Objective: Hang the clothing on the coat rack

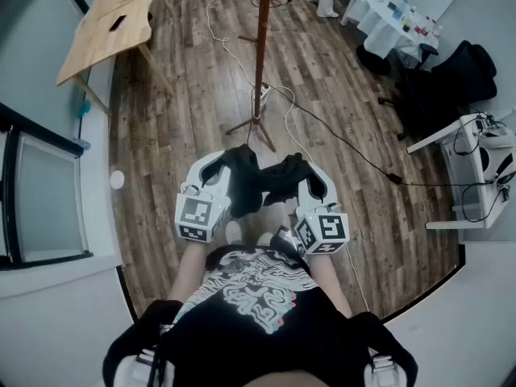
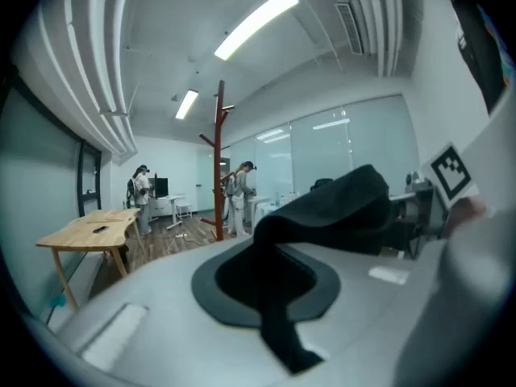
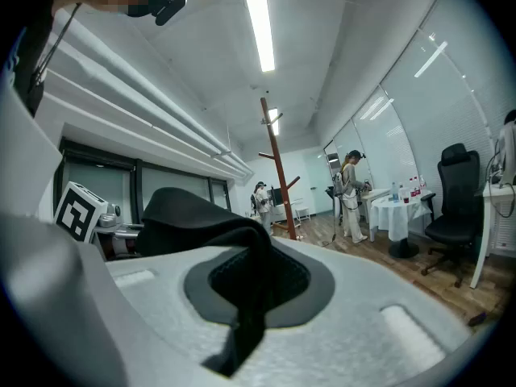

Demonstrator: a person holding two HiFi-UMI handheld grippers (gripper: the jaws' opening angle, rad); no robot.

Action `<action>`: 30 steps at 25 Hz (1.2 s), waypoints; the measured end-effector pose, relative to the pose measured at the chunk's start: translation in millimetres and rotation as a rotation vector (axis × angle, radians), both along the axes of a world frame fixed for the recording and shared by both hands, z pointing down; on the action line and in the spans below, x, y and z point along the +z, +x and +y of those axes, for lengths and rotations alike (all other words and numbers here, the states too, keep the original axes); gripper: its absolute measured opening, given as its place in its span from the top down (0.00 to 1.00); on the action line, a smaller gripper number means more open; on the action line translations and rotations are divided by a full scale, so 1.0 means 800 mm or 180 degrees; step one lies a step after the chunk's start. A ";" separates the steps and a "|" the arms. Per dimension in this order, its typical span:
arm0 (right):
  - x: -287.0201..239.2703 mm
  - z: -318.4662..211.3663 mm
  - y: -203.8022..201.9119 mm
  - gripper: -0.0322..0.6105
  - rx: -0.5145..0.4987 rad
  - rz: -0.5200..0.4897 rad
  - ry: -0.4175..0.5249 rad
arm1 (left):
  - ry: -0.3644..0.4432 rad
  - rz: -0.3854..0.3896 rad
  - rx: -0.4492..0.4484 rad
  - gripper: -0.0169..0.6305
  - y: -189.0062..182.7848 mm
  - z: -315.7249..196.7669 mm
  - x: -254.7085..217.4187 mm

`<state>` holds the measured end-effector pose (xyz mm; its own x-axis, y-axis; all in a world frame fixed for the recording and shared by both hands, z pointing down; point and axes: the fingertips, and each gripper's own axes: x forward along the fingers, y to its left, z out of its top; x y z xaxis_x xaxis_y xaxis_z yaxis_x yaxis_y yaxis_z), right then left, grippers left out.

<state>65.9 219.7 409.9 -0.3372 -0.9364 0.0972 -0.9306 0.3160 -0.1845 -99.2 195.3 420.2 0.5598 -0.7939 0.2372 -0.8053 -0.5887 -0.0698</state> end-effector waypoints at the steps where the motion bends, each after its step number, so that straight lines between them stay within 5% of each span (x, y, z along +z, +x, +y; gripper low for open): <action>1: 0.000 0.003 0.002 0.94 -0.0011 -0.0005 0.0002 | 0.0004 0.0001 -0.0012 0.98 0.001 0.003 0.000; 9: -0.012 0.011 0.008 0.94 -0.0195 -0.0002 0.0140 | 0.0067 -0.0027 -0.0208 0.98 0.002 0.020 -0.003; 17: -0.017 0.010 0.035 0.94 -0.0383 0.0048 0.0200 | 0.0277 -0.0160 -0.0111 0.98 0.042 0.022 -0.013; 24: -0.027 0.000 0.048 0.94 -0.0365 0.0113 0.0251 | 0.0115 0.0251 -0.0203 0.98 0.047 0.008 -0.016; 30: -0.031 -0.022 0.054 0.94 -0.0362 0.0106 0.0274 | 0.0091 0.0310 -0.0201 0.98 0.058 -0.013 -0.020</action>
<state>108.7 202.3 385.2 -0.4395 -0.8977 0.0310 -0.8931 0.4331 -0.1218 -52.8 184.7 403.9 0.5277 -0.8341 0.1609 -0.8446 -0.5354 -0.0054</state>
